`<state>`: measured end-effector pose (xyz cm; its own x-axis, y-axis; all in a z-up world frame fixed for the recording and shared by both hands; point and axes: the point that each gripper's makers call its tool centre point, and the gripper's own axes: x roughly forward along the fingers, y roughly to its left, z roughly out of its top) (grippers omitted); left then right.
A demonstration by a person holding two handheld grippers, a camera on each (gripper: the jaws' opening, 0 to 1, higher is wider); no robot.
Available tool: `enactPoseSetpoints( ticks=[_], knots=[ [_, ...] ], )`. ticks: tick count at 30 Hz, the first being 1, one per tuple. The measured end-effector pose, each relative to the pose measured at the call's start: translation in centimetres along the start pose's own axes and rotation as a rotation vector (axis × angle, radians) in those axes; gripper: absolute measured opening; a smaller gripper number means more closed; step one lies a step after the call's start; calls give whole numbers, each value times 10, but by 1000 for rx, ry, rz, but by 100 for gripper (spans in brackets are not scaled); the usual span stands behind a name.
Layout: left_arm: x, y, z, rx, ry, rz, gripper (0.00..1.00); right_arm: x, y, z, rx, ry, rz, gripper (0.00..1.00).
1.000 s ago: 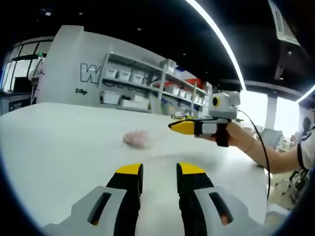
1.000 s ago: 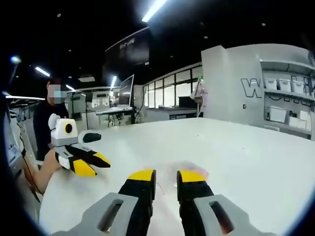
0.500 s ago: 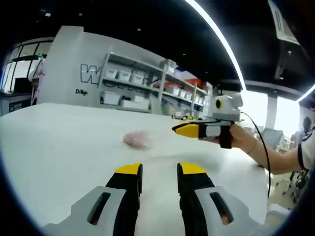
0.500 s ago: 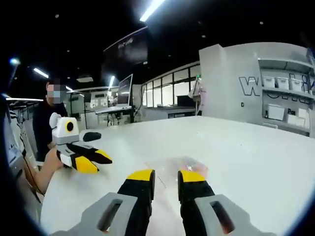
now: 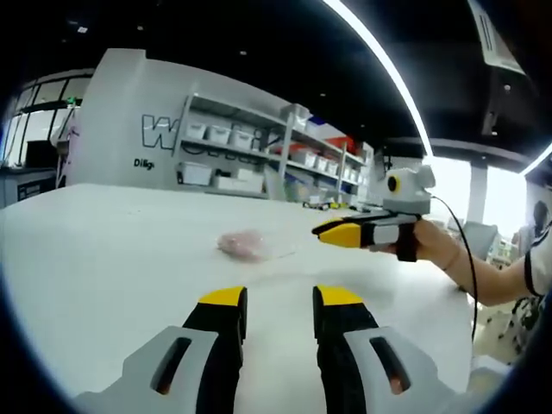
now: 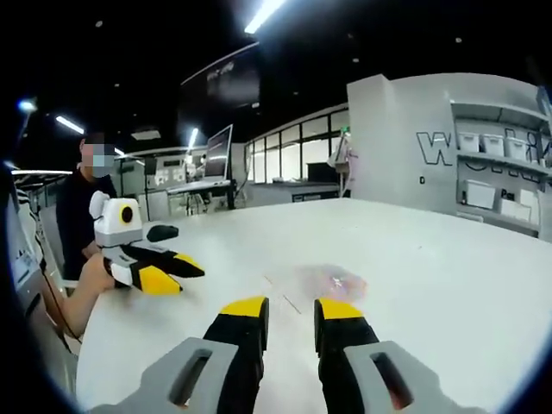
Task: Open the resealable bag by pulling the two sides of the seal apart until the entire bag opening is separated and visibly accessible.
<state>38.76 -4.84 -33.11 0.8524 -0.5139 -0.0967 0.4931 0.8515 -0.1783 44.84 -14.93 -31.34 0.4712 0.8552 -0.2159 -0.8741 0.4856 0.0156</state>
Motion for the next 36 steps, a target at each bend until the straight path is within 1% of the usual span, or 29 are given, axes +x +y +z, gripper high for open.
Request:
enactPoseSetpoints(
  ticks=[3, 11, 21, 24, 31, 36],
  knots=[
    [0, 0, 0, 1, 0, 0, 31, -2, 4, -1, -4, 3, 1, 18],
    [0, -1, -1, 6, 1, -1, 32, -6, 5, -4, -6, 14, -3, 20],
    [2, -2, -4, 23, 17, -6, 34, -9, 9, -9, -1, 20, -3, 21],
    [1, -2, -5, 29, 20, -3, 36, -10, 11, -13, -7, 32, -1, 24],
    [-2, 0, -9, 80, 37, 23, 40, -17, 17, -19, -17, 37, -15, 25],
    [-3, 0, -7, 70, 28, 21, 42, -21, 22, -21, -24, 33, -21, 26]
  ],
)
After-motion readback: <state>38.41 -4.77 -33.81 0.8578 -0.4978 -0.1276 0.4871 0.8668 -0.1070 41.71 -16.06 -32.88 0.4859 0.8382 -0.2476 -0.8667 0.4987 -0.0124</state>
